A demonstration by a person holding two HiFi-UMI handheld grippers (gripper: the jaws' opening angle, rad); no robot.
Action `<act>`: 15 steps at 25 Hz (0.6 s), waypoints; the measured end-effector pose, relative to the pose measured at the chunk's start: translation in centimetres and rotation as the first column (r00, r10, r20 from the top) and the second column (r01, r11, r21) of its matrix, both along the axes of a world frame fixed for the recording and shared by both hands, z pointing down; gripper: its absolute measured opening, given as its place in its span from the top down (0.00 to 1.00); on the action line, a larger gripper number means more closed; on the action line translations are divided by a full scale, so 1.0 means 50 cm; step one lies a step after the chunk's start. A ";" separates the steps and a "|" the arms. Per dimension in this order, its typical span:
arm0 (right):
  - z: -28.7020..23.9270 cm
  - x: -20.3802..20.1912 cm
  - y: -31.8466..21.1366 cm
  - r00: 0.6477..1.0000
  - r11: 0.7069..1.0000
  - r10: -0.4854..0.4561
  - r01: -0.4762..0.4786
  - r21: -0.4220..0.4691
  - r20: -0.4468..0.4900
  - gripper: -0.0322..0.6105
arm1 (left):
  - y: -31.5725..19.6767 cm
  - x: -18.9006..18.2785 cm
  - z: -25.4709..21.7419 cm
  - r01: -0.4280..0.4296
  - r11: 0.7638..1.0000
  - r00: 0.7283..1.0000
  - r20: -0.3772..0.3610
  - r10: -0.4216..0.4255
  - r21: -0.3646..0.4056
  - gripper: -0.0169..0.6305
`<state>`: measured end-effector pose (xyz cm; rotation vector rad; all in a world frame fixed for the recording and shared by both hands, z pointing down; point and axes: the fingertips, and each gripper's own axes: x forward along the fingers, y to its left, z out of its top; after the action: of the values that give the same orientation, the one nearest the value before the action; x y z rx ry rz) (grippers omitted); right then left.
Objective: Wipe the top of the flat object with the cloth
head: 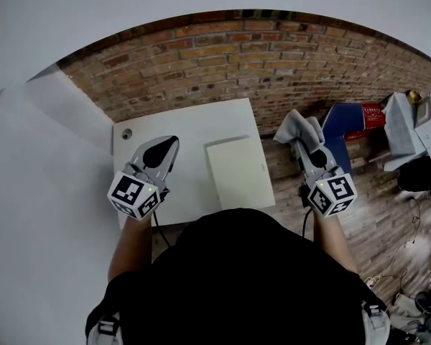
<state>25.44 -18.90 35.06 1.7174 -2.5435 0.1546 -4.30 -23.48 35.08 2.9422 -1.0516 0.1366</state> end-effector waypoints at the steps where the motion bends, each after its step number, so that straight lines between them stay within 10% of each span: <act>1: 0.001 -0.004 -0.002 1.000 1.000 -0.006 0.006 -0.002 0.000 0.93 | 0.001 -0.003 -0.001 0.004 1.000 1.000 -0.001 -0.004 0.002 0.97; 15: 0.091 -0.089 -0.075 0.992 0.988 -0.117 0.120 -0.096 0.035 0.93 | 0.042 -0.104 0.017 0.133 0.991 0.991 0.002 -0.133 -0.013 0.97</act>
<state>20.98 -22.62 39.63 1.5361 -2.6030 0.2940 -9.51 -21.39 35.95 2.8492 -1.2367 0.1422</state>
